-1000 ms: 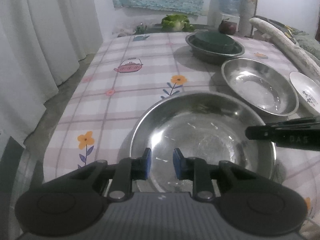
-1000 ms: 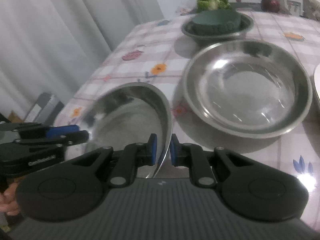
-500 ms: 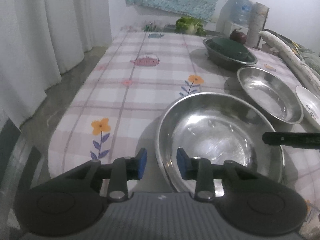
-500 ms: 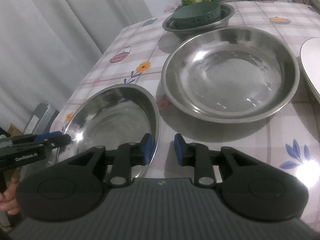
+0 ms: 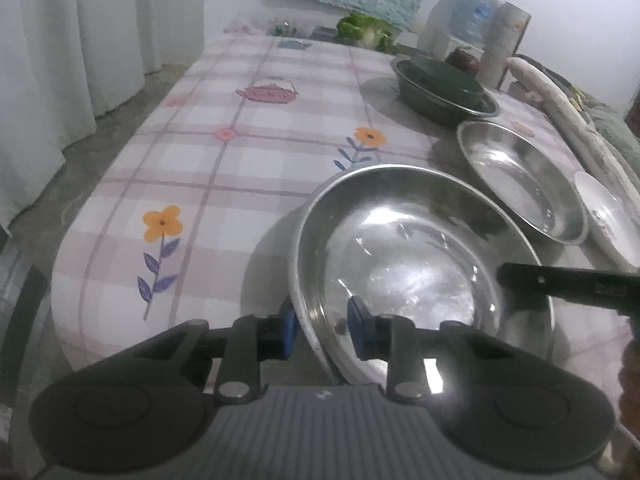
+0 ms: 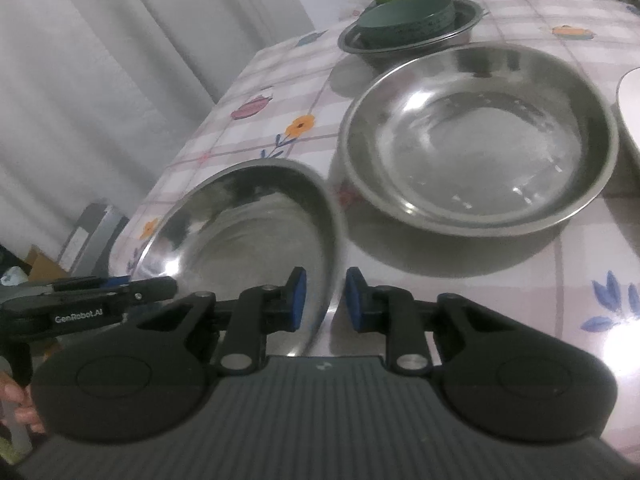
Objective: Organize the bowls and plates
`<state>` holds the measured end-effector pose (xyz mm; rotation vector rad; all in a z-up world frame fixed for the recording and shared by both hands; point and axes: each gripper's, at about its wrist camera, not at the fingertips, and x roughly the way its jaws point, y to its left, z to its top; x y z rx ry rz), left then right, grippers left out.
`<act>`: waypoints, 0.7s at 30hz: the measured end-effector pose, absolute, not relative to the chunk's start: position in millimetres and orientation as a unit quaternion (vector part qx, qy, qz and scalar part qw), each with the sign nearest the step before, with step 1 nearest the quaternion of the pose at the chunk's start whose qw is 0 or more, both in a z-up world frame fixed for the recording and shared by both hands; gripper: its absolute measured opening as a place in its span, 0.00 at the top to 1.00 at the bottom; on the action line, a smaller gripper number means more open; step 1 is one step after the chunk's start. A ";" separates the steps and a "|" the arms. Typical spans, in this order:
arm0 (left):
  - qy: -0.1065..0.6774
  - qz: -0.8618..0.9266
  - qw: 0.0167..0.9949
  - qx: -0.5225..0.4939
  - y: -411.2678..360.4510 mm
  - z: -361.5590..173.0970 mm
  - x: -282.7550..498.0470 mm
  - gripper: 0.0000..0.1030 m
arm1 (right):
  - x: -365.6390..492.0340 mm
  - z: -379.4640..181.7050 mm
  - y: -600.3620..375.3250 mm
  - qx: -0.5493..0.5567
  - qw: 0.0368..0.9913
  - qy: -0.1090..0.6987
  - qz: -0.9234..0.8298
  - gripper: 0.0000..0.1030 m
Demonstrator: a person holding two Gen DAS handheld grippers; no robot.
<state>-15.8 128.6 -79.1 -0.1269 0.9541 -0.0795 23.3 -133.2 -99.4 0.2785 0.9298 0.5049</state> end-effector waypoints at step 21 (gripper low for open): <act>0.439 -0.025 0.898 0.020 103.2 -82.9 -25.7 0.71 | 9.7 -94.8 -120.0 0.060 0.878 0.417 0.227 0.80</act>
